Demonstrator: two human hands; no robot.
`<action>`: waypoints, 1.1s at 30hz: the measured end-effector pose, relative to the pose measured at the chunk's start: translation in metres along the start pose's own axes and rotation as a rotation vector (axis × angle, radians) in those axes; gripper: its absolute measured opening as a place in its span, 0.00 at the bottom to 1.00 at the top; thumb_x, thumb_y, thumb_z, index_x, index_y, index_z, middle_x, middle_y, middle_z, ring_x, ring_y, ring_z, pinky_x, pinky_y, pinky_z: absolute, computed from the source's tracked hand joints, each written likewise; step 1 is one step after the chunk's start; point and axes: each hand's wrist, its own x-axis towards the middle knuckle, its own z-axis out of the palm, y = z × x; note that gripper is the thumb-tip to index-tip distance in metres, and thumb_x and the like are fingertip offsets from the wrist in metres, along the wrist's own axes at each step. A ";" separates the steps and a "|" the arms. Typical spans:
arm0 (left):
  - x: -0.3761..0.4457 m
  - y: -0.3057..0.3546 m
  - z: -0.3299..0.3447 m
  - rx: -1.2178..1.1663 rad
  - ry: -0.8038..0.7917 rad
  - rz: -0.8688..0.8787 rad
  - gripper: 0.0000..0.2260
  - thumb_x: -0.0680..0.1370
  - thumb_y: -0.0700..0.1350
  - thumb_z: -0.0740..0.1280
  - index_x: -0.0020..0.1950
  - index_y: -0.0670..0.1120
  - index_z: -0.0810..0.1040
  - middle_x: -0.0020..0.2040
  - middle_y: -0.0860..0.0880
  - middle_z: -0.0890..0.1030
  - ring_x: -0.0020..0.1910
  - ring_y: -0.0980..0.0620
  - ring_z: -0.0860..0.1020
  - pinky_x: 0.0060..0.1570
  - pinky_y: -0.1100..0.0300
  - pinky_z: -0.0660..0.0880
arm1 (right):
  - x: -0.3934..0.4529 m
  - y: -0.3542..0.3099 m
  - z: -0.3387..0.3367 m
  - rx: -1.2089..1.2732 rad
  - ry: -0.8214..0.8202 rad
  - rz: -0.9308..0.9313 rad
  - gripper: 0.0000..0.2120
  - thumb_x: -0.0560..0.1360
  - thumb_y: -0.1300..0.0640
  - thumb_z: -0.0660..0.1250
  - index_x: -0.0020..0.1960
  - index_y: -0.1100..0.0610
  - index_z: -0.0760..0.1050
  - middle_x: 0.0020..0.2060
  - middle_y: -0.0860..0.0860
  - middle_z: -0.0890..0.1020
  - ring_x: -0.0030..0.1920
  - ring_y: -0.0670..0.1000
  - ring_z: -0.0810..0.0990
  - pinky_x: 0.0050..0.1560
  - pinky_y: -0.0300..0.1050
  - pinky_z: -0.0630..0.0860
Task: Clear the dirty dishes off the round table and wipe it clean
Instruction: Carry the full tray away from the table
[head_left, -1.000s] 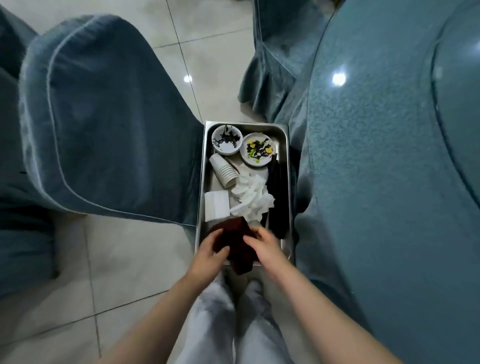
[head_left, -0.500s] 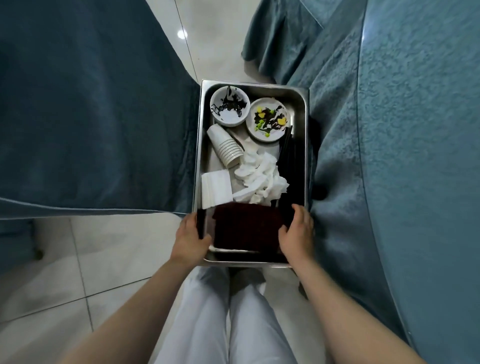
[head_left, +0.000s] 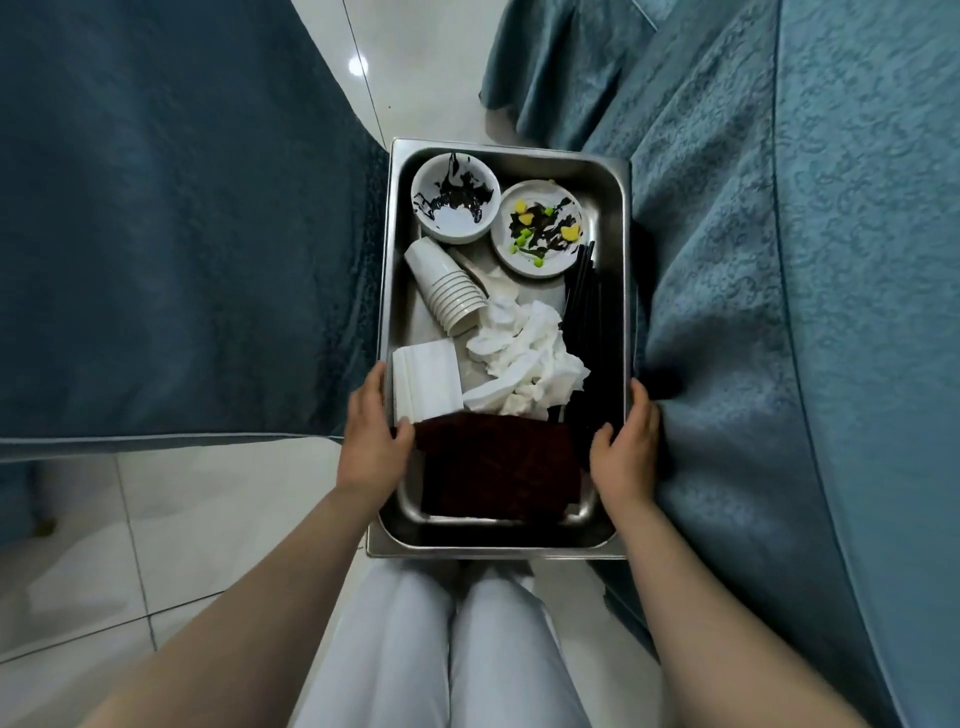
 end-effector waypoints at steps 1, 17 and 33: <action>0.001 -0.003 0.000 0.001 0.032 0.019 0.31 0.77 0.37 0.64 0.78 0.49 0.57 0.72 0.45 0.65 0.70 0.47 0.66 0.69 0.57 0.60 | 0.003 0.000 0.001 0.004 0.023 -0.009 0.31 0.73 0.72 0.61 0.75 0.59 0.61 0.68 0.59 0.68 0.69 0.58 0.68 0.69 0.47 0.66; -0.049 0.005 -0.048 -0.017 0.199 0.196 0.24 0.75 0.29 0.61 0.70 0.41 0.68 0.63 0.42 0.72 0.63 0.50 0.69 0.66 0.60 0.63 | -0.032 -0.043 -0.050 0.093 0.122 -0.158 0.25 0.69 0.78 0.59 0.65 0.65 0.69 0.60 0.62 0.74 0.61 0.59 0.74 0.61 0.42 0.70; -0.163 0.065 -0.158 -0.017 0.328 0.253 0.23 0.73 0.26 0.62 0.67 0.37 0.70 0.59 0.40 0.74 0.58 0.50 0.70 0.63 0.68 0.62 | -0.112 -0.127 -0.165 0.132 0.069 -0.247 0.27 0.70 0.77 0.60 0.67 0.63 0.70 0.61 0.58 0.75 0.63 0.55 0.73 0.66 0.38 0.64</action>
